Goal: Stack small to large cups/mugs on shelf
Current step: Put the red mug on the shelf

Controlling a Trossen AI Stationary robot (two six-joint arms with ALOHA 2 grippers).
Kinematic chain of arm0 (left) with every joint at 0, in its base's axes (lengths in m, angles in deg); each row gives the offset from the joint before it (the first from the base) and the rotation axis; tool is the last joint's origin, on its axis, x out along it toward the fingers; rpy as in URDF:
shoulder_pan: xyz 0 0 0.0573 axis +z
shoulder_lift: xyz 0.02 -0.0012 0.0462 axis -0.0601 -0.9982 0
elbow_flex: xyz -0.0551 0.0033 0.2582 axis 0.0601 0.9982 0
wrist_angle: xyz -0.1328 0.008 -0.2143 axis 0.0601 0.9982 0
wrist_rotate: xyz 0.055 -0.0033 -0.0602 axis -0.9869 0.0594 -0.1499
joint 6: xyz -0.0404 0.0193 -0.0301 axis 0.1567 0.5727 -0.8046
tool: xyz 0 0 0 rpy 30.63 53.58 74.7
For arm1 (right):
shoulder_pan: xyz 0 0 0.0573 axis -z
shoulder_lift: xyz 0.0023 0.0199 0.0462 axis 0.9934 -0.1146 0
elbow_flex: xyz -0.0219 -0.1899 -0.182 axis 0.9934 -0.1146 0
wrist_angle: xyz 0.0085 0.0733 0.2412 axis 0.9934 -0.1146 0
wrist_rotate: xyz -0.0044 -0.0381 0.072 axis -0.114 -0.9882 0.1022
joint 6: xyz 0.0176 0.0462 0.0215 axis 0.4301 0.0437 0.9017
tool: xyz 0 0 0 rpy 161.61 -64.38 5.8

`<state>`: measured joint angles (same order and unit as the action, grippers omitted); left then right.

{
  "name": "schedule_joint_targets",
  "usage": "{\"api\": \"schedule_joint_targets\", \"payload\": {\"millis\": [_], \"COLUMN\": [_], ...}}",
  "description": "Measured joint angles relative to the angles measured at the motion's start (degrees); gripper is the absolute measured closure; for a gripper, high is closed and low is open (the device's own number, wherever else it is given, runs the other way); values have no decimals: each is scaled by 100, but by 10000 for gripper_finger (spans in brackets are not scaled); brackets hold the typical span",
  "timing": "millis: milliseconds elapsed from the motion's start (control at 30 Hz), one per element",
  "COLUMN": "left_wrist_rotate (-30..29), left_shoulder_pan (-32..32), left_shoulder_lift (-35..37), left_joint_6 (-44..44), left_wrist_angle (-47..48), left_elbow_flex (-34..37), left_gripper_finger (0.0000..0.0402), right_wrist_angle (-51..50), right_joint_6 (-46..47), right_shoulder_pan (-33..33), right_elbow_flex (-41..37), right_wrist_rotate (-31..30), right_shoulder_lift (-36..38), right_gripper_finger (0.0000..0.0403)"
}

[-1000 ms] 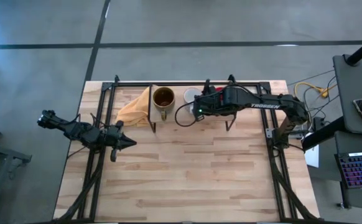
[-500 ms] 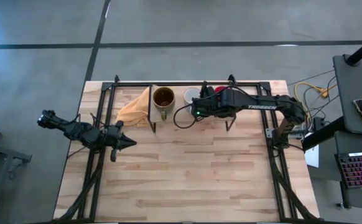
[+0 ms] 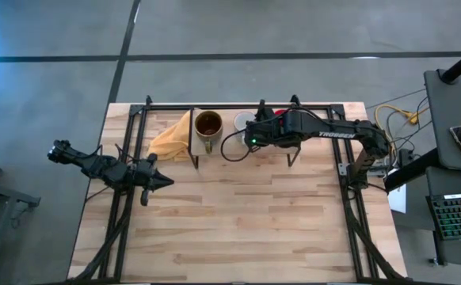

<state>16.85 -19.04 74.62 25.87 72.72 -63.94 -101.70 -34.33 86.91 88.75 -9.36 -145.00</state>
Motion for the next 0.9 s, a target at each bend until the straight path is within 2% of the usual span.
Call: {"api": "schedule_joint_targets", "payload": {"millis": [567,900], "left_wrist_rotate": [-1,0], "left_shoulder_pan": [0,0], "left_shoulder_lift": [-1,-2], "left_joint_6": [-1,0], "left_wrist_angle": [0,0], "left_elbow_flex": [0,0], "left_gripper_finger": [402,402], "right_wrist_angle": [-414,-842], "right_joint_6": [4,323], "right_shoulder_pan": [28,-70], "right_elbow_flex": [-111,-105], "right_wrist_rotate": [335,474], "right_shoulder_lift": [0,0], "right_gripper_finger": [392,392]}}
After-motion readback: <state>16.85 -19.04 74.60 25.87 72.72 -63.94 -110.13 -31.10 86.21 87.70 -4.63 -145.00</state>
